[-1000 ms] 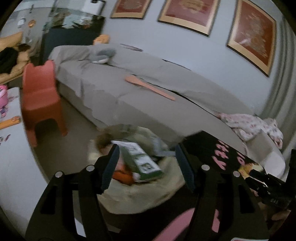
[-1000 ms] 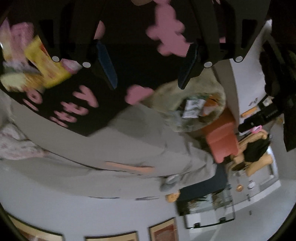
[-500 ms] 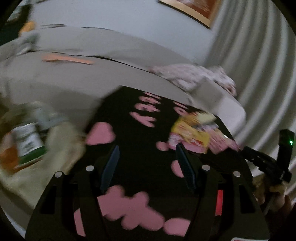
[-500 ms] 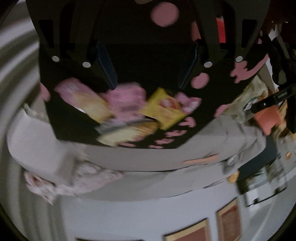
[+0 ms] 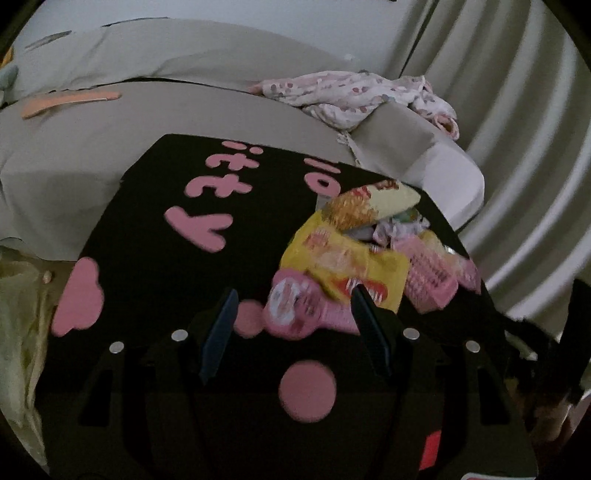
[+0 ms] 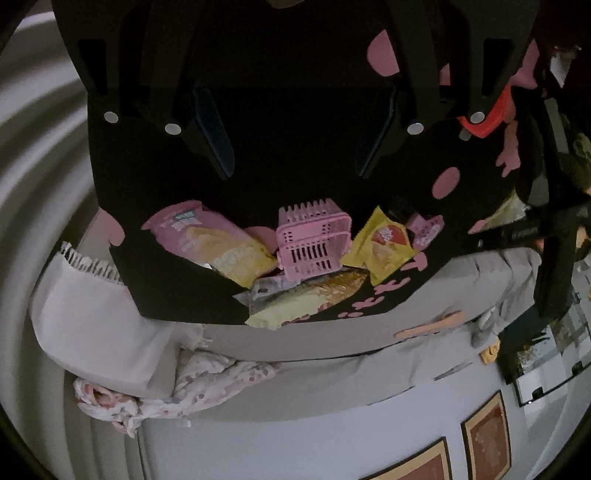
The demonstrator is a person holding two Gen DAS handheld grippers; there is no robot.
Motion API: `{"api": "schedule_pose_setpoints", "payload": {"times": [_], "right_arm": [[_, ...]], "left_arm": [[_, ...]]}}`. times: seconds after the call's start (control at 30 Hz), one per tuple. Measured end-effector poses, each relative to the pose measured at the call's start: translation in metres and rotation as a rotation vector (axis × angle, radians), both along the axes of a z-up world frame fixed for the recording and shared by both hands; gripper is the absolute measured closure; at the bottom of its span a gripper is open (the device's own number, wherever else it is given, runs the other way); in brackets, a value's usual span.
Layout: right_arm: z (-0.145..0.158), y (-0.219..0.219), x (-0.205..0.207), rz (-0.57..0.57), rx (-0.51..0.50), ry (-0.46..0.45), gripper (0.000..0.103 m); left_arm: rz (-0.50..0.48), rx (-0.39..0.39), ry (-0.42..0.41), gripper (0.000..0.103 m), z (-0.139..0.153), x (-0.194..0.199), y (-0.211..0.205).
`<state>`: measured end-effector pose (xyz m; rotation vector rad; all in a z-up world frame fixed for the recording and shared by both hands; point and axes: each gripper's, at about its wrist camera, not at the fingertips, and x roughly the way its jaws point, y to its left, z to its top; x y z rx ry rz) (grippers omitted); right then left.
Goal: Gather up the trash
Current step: 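Reach the left gripper to the yellow snack packet and grasp it, then lift the yellow packet with the left gripper while the right gripper grasps the pink bear candy stick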
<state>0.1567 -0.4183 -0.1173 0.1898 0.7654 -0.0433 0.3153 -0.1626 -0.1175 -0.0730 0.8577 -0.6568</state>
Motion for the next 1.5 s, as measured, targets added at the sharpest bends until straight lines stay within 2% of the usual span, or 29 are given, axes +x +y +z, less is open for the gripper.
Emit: {"api": "schedule_pose_setpoints", "payload": {"times": [0.1, 0.3, 0.4, 0.43, 0.47, 0.5, 0.57, 0.7, 0.77, 0.87, 0.97, 1.07, 1.2, 1.27, 1.37, 1.5], "right_arm": [[-0.003, -0.003, -0.001, -0.016, 0.013, 0.004, 0.038], [-0.008, -0.006, -0.004, -0.017, 0.031, 0.041, 0.038], [-0.012, -0.007, -0.004, -0.009, 0.042, 0.068, 0.039], [-0.014, -0.008, -0.004, -0.007, 0.048, 0.078, 0.039], [-0.016, -0.008, -0.003, -0.005, 0.056, 0.089, 0.039], [-0.019, -0.008, -0.002, 0.002, 0.074, 0.109, 0.038], [-0.020, -0.008, -0.001, 0.005, 0.075, 0.117, 0.038], [-0.021, -0.002, 0.001, 0.028, 0.030, 0.138, 0.037], [-0.022, 0.002, 0.002, 0.048, 0.010, 0.149, 0.032], [-0.023, 0.007, 0.006, 0.068, -0.018, 0.183, 0.028], [-0.023, 0.011, 0.009, 0.075, -0.041, 0.220, 0.026], [-0.022, 0.016, 0.012, 0.106, -0.076, 0.269, 0.026], [-0.006, 0.030, 0.018, 0.174, 0.007, 0.197, 0.026], [0.003, 0.046, 0.027, 0.228, 0.005, 0.176, 0.026], [0.011, 0.082, 0.054, 0.318, -0.067, 0.169, 0.026], [0.009, 0.115, 0.086, 0.413, -0.082, 0.200, 0.029]], "left_arm": [[-0.011, 0.028, -0.022, 0.043, 0.000, 0.017, -0.019], [-0.024, 0.098, 0.081, 0.043, -0.028, 0.060, -0.045], [-0.030, 0.117, 0.077, 0.043, -0.034, 0.059, -0.050], [-0.039, 0.123, 0.079, 0.047, -0.035, 0.056, -0.050], [-0.049, 0.127, 0.073, 0.063, -0.034, 0.053, -0.050], [-0.071, 0.134, 0.077, 0.073, -0.034, 0.048, -0.050], [-0.080, 0.133, 0.073, 0.081, -0.032, 0.039, -0.046], [-0.039, 0.037, 0.060, 0.085, -0.010, 0.022, -0.017], [0.002, -0.017, 0.036, 0.085, 0.007, 0.012, 0.005], [0.067, -0.059, -0.009, 0.085, 0.030, -0.002, 0.037], [0.108, -0.066, -0.017, 0.085, 0.040, -0.014, 0.068], [0.155, -0.015, 0.022, 0.085, 0.032, -0.028, 0.095], [0.188, 0.064, 0.071, 0.085, 0.003, -0.055, 0.121], [0.194, 0.063, 0.109, 0.085, -0.011, -0.064, 0.131], [0.208, 0.043, 0.164, 0.085, -0.029, -0.075, 0.144], [0.215, 0.027, 0.153, 0.083, -0.030, -0.086, 0.152]]}}
